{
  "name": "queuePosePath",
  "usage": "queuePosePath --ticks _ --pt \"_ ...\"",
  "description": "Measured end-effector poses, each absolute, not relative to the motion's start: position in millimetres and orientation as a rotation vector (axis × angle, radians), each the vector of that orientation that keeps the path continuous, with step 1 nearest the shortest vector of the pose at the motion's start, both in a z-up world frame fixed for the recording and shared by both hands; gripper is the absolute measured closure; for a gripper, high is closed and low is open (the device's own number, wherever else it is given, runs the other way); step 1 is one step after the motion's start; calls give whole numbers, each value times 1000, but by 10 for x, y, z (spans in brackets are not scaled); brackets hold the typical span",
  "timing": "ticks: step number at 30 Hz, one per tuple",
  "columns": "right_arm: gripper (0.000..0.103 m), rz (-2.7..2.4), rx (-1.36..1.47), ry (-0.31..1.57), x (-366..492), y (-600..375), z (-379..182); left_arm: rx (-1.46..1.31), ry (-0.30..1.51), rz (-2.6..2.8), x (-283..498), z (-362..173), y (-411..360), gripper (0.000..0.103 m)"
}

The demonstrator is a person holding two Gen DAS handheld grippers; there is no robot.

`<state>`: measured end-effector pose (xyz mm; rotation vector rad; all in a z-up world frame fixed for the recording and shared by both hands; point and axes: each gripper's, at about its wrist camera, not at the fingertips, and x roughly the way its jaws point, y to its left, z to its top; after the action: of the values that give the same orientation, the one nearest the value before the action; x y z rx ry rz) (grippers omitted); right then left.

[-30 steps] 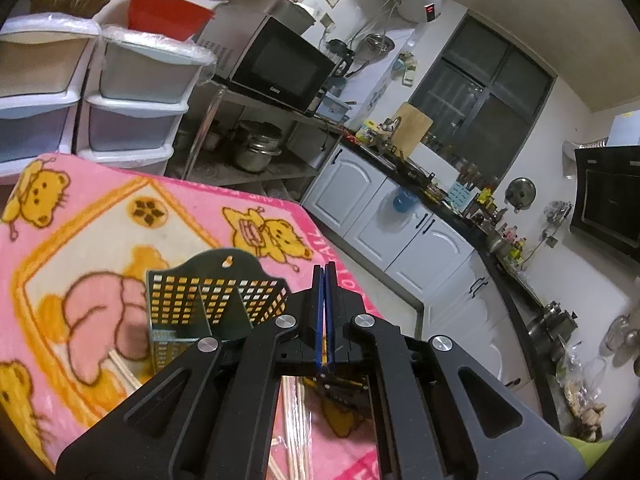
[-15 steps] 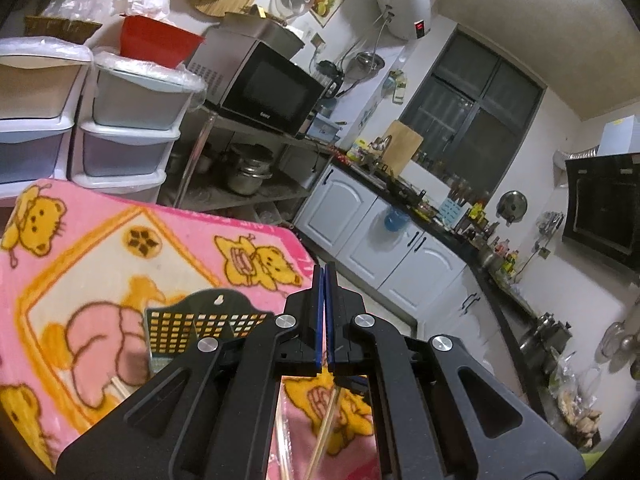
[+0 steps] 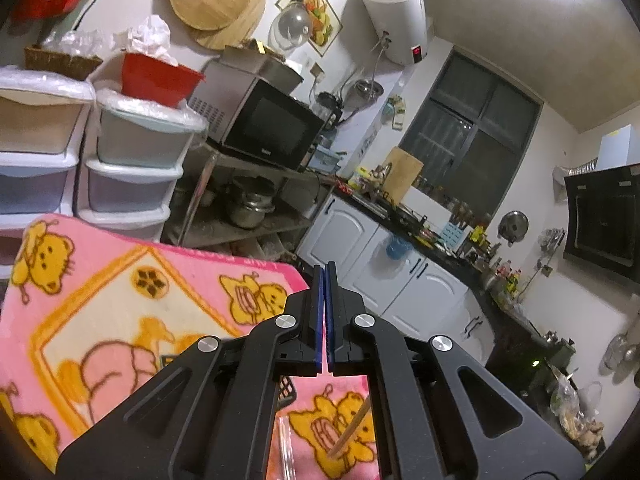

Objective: Organize utensils
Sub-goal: 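Lift chopsticks with the left tool toward the green holder while the right tool carries its chopstick, then lower chopsticks into the green holder and open the right tool while the left tool releases its chopsticks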

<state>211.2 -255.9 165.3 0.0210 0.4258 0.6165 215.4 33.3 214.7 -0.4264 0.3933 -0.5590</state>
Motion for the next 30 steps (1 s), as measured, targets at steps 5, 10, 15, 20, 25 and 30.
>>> queuePosePath --ticks 5,10,15,20,25,30 --pt "100 620 14 344 2161 -2468 1940 -421 366 -552 2203 2267 344 103" --pt "100 619 0 297 2279 -2319 2129 -411 361 -542 2250 2302 321 103" --pt "100 615 0 274 2445 -2164 2243 -415 380 -522 2372 2224 351 103" --pt "100 590 -10 239 2564 -2049 2266 -418 402 -505 2465 2111 395 103" --pt "100 568 3 241 2746 -1982 2147 -422 412 -495 2513 2026 434 103" --pt "100 539 2 265 2907 -1931 1978 -423 407 -483 2513 1959 480 103"
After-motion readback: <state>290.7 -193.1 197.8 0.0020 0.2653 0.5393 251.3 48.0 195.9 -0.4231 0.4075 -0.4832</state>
